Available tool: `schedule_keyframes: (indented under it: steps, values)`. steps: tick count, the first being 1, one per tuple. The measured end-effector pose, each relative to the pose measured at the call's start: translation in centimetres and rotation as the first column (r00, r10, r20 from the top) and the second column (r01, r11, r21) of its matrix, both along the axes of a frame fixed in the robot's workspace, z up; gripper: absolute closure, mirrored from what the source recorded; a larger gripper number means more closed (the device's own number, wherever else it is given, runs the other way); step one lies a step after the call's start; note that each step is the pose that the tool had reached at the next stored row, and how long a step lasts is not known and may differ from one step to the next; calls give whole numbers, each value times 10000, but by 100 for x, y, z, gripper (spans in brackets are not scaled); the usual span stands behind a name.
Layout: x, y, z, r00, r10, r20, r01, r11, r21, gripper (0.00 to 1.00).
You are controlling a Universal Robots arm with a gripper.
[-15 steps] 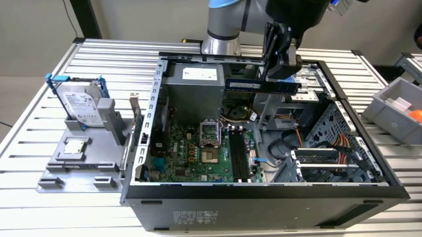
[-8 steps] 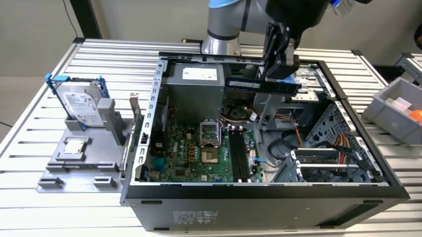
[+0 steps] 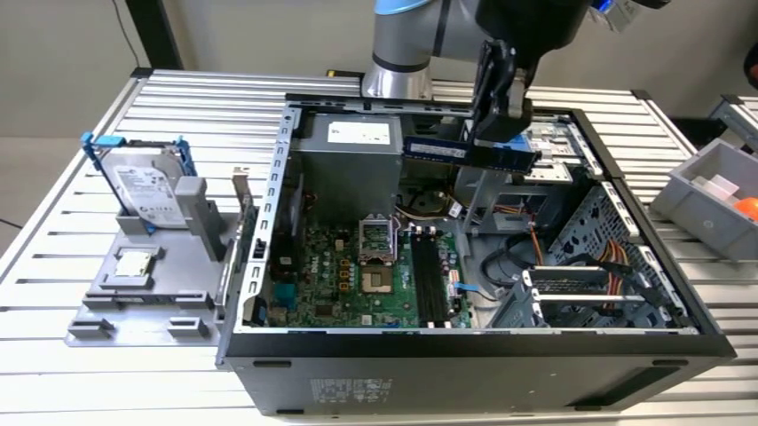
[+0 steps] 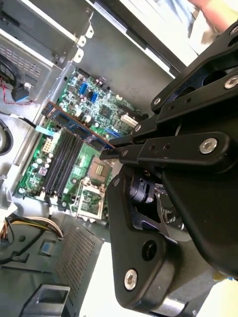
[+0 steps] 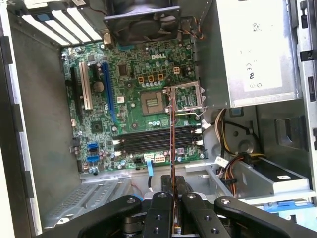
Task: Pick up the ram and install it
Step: 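Insert the ram into the slot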
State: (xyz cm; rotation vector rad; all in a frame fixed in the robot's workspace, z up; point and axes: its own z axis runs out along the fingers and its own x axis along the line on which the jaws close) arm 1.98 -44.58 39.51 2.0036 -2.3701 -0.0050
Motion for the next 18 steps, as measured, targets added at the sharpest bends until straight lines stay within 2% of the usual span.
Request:
schedule_keyframes:
  steps: [18]
  values:
    - [2, 0, 1, 9977, -682, 1, 682, 9977, -26, 100]
